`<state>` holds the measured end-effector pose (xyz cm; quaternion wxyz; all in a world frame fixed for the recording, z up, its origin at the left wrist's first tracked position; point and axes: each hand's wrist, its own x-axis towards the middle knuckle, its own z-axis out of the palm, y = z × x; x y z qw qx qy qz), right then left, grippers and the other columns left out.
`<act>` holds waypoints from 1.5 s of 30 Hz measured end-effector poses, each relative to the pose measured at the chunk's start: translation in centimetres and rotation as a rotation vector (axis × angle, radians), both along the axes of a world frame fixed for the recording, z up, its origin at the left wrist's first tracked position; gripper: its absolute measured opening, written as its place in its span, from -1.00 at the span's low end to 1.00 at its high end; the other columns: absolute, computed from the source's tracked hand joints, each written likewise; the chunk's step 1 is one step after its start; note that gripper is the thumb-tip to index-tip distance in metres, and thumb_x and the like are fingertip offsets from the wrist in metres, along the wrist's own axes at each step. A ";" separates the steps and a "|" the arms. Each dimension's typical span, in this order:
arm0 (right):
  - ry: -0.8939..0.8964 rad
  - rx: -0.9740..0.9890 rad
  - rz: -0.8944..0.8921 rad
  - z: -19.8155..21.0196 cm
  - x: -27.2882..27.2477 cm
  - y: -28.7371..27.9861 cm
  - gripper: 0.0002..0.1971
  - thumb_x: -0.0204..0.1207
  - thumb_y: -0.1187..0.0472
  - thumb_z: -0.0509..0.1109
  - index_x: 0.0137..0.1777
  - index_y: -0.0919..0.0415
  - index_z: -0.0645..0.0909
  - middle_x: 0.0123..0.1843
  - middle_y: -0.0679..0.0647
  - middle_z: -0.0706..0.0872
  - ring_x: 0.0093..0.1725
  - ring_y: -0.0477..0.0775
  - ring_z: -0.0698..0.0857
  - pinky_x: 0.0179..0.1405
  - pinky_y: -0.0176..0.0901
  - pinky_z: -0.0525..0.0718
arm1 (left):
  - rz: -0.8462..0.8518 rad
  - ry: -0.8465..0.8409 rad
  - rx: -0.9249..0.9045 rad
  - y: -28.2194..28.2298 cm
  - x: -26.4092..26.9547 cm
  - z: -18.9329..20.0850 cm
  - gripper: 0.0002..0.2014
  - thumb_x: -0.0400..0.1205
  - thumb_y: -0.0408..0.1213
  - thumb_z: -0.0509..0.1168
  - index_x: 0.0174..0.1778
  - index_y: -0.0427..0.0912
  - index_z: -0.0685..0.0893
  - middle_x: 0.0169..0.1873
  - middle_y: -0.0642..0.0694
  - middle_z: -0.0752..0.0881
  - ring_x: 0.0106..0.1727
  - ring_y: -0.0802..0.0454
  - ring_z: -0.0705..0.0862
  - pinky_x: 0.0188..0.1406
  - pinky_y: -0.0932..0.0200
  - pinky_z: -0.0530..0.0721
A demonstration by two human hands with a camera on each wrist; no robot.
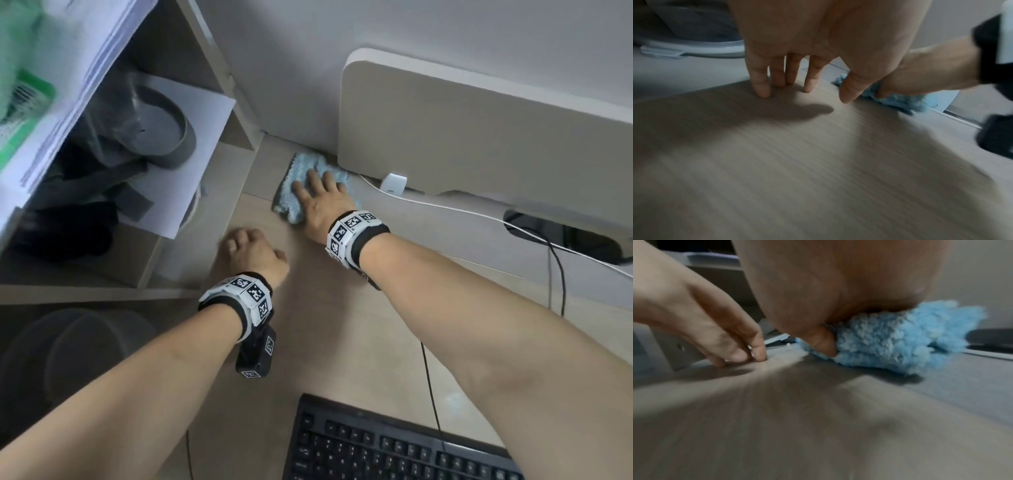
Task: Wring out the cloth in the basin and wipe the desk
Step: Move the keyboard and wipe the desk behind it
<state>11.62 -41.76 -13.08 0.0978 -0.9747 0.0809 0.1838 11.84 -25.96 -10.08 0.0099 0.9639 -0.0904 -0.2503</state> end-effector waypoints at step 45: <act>0.021 -0.009 -0.238 0.2 -23.2 -8.0 -0.30 0.52 0.27 0.32 0.63 -0.14 0.23 0.64 0.09 0.22 0.44 0.37 0.32 0.34 0.29 0.47 | -0.315 0.085 0.050 -7.7 -4.5 -0.6 -0.44 0.51 -0.10 0.24 0.41 -0.28 0.51 0.50 -0.30 0.38 0.53 -0.35 0.32 0.55 -0.03 0.30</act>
